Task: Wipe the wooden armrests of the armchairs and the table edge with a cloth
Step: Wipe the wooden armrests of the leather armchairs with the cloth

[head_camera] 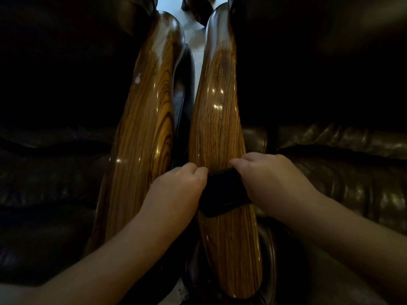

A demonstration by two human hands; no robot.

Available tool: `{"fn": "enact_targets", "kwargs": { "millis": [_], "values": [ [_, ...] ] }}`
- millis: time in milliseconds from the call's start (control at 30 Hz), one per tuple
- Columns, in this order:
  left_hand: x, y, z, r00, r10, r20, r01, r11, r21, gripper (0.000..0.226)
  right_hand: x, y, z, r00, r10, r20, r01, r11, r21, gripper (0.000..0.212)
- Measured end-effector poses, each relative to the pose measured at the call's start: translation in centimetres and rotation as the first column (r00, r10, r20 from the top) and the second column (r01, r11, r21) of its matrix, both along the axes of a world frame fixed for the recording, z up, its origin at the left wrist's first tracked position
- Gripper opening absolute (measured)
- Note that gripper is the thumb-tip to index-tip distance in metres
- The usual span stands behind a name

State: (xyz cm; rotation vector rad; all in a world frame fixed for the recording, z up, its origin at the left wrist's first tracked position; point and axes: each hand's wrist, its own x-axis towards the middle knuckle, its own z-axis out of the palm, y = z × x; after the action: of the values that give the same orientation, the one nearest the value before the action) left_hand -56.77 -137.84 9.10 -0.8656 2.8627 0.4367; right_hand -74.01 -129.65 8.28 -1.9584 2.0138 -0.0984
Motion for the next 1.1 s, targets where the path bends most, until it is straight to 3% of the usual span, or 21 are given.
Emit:
{"fn": "enact_targets", "kwargs": {
  "millis": [300, 600, 800, 967, 1100],
  "values": [
    [5.8, 0.2, 3.3, 0.994, 0.079, -0.07, -0.069, 0.988, 0.137, 0.041, 5.0, 0.8, 2.7, 0.998, 0.014, 0.067, -0.01, 0.998, -0.055, 0.042],
    [15.1, -3.4, 3.5, 0.995, 0.033, -0.091, -0.01, 0.969, 0.246, 0.041, 14.1, -2.4, 4.7, 0.997, -0.042, 0.06, 0.038, 0.997, 0.069, 0.042],
    [20.4, -7.8, 3.1, 0.985, -0.03, -0.168, 0.076, 0.958, 0.278, 0.037, 20.4, -4.4, 4.8, 0.986, -0.121, 0.114, 0.112, 0.99, 0.082, 0.044],
    [23.2, -10.9, 3.2, 0.97, -0.144, -0.196, 0.196, 0.94, 0.281, 0.035, 24.9, -5.4, 4.8, 0.983, -0.182, 0.028, 0.178, 0.979, 0.102, 0.064],
    [24.6, -12.1, 2.7, 0.955, -0.211, -0.206, 0.262, 0.928, 0.265, 0.039, 26.6, -5.6, 4.5, 0.964, -0.262, 0.042, 0.253, 0.956, 0.146, 0.063]
  ]
}}
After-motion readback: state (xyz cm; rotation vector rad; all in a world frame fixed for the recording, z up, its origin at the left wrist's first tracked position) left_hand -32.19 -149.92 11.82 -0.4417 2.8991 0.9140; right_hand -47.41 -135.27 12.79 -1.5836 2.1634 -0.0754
